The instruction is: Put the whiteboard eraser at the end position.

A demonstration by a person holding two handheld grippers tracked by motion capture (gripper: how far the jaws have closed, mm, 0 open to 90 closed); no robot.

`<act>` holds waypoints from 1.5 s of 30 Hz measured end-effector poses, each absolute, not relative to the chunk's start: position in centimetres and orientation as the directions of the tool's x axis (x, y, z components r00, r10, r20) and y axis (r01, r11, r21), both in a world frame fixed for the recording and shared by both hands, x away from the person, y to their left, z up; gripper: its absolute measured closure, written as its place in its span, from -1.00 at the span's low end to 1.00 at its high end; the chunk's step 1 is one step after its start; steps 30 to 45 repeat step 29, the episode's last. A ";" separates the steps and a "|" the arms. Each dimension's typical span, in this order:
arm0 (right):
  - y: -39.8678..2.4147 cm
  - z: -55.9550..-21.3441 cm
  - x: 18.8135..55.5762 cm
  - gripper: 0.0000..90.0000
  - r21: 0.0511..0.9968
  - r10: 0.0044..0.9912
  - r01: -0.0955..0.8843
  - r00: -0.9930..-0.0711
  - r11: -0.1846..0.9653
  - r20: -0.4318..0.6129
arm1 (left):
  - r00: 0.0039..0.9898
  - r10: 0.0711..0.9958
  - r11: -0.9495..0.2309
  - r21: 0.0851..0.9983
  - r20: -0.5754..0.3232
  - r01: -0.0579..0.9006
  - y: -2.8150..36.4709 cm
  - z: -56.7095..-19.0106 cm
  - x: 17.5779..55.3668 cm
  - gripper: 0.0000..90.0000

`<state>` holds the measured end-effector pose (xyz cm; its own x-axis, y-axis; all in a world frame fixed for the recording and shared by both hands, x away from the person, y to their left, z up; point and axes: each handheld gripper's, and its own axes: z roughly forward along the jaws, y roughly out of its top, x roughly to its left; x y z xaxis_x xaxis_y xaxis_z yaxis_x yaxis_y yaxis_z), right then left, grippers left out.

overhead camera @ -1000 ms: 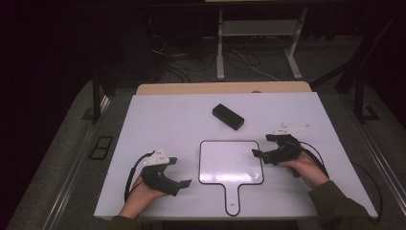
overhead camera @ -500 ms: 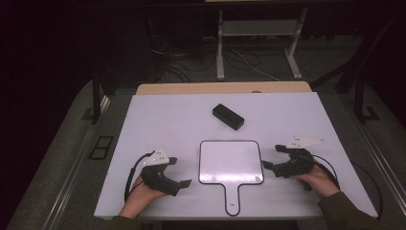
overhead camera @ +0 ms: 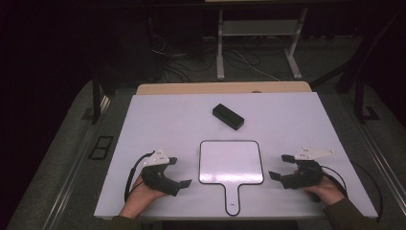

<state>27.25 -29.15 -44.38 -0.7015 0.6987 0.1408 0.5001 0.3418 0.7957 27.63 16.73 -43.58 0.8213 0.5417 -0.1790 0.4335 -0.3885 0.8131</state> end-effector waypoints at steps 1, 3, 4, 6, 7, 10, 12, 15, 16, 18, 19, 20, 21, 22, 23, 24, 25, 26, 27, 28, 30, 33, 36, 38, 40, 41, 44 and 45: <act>-29.2 -44.5 27.2 -0.72 0.792 0.697 0.504 -0.702 0.345 0.144 | 0.820 0.543 -0.387 0.813 -0.180 0.435 16.7 -43.6 27.6 -1.00; -29.4 -44.7 27.0 -0.72 0.788 0.695 0.506 -0.704 0.350 0.143 | 0.821 0.542 -0.388 0.813 -0.179 0.434 16.7 -43.6 27.6 -1.00; -29.5 -44.8 27.0 -0.72 0.787 0.695 0.507 -0.704 0.353 0.142 | 0.820 0.543 -0.389 0.812 -0.179 0.435 16.7 -43.6 27.6 -1.00; -29.6 -44.9 26.8 -0.72 0.779 0.699 0.511 -0.702 0.362 0.135 | 0.821 0.542 -0.389 0.813 -0.179 0.434 16.7 -43.6 27.6 -1.00; -29.7 -44.9 26.7 -0.72 0.777 0.699 0.513 -0.702 0.364 0.137 | 0.821 0.543 -0.388 0.813 -0.179 0.434 16.7 -43.6 27.6 -1.00; -29.9 -45.0 26.5 -0.72 0.774 0.697 0.514 -0.704 0.369 0.136 | 0.821 0.542 -0.390 0.813 -0.177 0.433 16.7 -43.6 27.5 -1.00; -30.1 -45.0 26.4 -0.72 0.775 0.695 0.509 -0.708 0.374 0.129 | 0.823 0.540 -0.393 0.813 -0.173 0.429 16.8 -43.6 27.6 -1.00; -30.2 -44.9 26.4 -0.72 0.777 0.696 0.510 -0.705 0.369 0.132 | 0.821 0.543 -0.390 0.813 -0.176 0.432 16.7 -43.6 27.6 -1.00; -30.2 -44.9 26.4 -0.72 0.776 0.696 0.509 -0.706 0.372 0.130 | 0.821 0.543 -0.390 0.813 -0.176 0.432 16.7 -43.6 27.5 -1.00; -30.2 -44.9 26.4 -0.72 0.776 0.694 0.508 -0.708 0.375 0.128 | 0.822 0.542 -0.393 0.812 -0.175 0.431 16.8 -43.6 27.6 -1.00; -30.2 -44.9 26.4 -0.72 0.775 0.693 0.508 -0.709 0.376 0.128 | 0.821 0.543 -0.391 0.812 -0.176 0.433 16.7 -43.6 27.6 -1.00; -30.2 -45.0 26.4 -0.72 0.775 0.692 0.506 -0.710 0.377 0.127 | 0.821 0.543 -0.392 0.812 -0.176 0.433 16.7 -43.6 27.6 -1.00; -30.2 -44.9 26.4 -0.72 0.776 0.691 0.504 -0.712 0.380 0.125 | 0.822 0.542 -0.393 0.812 -0.175 0.432 16.7 -43.6 27.6 -1.00; -30.2 -44.9 26.4 -0.72 0.776 0.690 0.504 -0.713 0.380 0.125 | 0.822 0.542 -0.392 0.812 -0.176 0.432 16.7 -43.6 27.6 -1.00; -30.2 -44.9 26.4 -0.72 0.777 0.688 0.501 -0.716 0.381 0.124 | 0.822 0.542 -0.392 0.812 -0.176 0.432 16.7 -43.6 27.6 -1.00; -30.2 -44.9 26.4 -0.72 0.778 0.687 0.500 -0.716 0.380 0.124 | 0.821 0.542 -0.390 0.811 -0.179 0.435 16.7 -43.6 27.6 -1.00; -30.1 -44.9 26.4 -0.72 0.778 0.687 0.501 -0.716 0.380 0.125 | 0.821 0.542 -0.392 0.811 -0.178 0.434 16.7 -43.6 27.6 -1.00; -30.1 -44.9 26.4 -0.72 0.777 0.687 0.501 -0.716 0.381 0.125 | 0.823 0.541 -0.395 0.810 -0.176 0.433 16.7 -43.6 27.6 -1.00; -30.1 -44.9 26.4 -0.72 0.778 0.687 0.499 -0.716 0.381 0.123 | 0.822 0.541 -0.393 0.811 -0.178 0.434 16.7 -43.6 27.6 -1.00; -30.1 -44.9 26.4 -0.72 0.778 0.687 0.500 -0.716 0.381 0.124 | 0.824 0.540 -0.396 0.811 -0.174 0.431 16.7 -43.6 27.6 -1.00; -30.1 -44.9 26.4 -0.72 0.778 0.686 0.499 -0.717 0.381 0.123 | 0.823 0.541 -0.394 0.811 -0.175 0.432 16.7 -43.6 27.6 -1.00; -30.1 -44.9 26.4 -0.72 0.778 0.686 0.499 -0.717 0.381 0.123 | 0.823 0.541 -0.394 0.811 -0.175 0.432 16.7 -43.6 27.6 -1.00; -30.1 -44.9 26.4 -0.72 0.778 0.686 0.499 -0.717 0.381 0.123 | 0.823 0.541 -0.394 0.811 -0.175 0.432 16.7 -43.6 27.6 -1.00; -30.1 -44.9 26.4 -0.72 0.778 0.686 0.499 -0.717 0.381 0.123 | 0.823 0.541 -0.394 0.811 -0.175 0.432 16.7 -43.6 27.6 -1.00; -30.1 -44.9 26.4 -0.72 0.778 0.686 0.499 -0.717 0.381 0.123 | 0.823 0.541 -0.394 0.811 -0.175 0.432 16.7 -43.6 27.6 -1.00; -30.1 -44.9 26.4 -0.72 0.778 0.686 0.499 -0.717 0.381 0.123 | 0.823 0.541 -0.394 0.811 -0.175 0.432 16.7 -43.6 27.6 -1.00; -30.1 -44.9 26.4 -0.72 0.778 0.686 0.499 -0.717 0.381 0.123 | 0.823 0.541 -0.394 0.811 -0.175 0.432 16.7 -43.6 27.6 -1.00; -30.1 -44.9 26.4 -0.72 0.778 0.686 0.499 -0.717 0.381 0.123 | 0.823 0.541 -0.394 0.811 -0.175 0.432 16.7 -43.6 27.6 -1.00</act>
